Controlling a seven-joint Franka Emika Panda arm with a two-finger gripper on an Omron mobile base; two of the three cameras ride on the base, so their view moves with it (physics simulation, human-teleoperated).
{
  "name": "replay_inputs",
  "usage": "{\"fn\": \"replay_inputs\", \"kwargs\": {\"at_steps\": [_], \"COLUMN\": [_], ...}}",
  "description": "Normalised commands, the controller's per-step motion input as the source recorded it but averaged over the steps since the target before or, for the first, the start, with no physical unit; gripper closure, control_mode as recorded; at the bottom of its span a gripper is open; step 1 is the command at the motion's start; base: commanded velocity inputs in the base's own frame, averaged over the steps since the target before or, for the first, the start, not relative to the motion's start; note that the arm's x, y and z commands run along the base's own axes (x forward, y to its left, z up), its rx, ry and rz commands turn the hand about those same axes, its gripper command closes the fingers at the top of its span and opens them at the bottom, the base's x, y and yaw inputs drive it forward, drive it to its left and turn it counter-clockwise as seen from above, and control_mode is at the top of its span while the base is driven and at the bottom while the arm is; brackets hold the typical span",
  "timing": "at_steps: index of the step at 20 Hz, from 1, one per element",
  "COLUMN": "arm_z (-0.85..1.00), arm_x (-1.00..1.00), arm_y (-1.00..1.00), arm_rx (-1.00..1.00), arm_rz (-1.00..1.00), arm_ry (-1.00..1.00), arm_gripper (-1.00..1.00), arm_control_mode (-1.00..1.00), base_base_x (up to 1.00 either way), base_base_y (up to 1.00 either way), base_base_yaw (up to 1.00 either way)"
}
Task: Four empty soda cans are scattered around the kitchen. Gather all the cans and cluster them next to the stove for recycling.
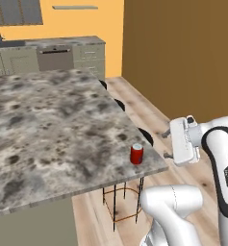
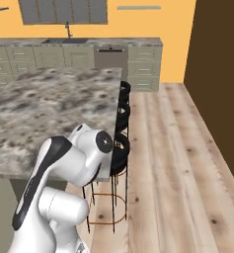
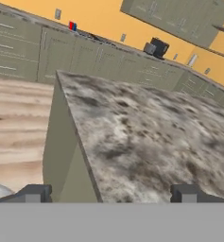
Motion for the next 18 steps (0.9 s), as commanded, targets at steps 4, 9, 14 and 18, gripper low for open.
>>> {"fn": "replay_inputs", "kwargs": {"at_steps": [4,9,14,18], "arm_z": [-0.22,-0.14,-0.11,-0.29], "arm_x": [0.11,0.17,0.06,0.01], "arm_y": [-0.22,-0.18,-0.01,0.0], "arm_rx": [0.0,0.04,0.01,0.02], "arm_rz": [0.0,0.01,0.01,0.05], "arm_ry": [0.23,0.13,-0.01,0.0], "arm_gripper": [-1.0,-1.0,-1.0,-1.0], "arm_control_mode": [-1.0,-1.0,-1.0,-1.0], "base_base_x": [0.0,0.0,0.0,0.0], "base_base_y": [0.0,0.0,0.0,0.0], "base_base_yaw": [0.0,0.0,0.0,0.0]}}
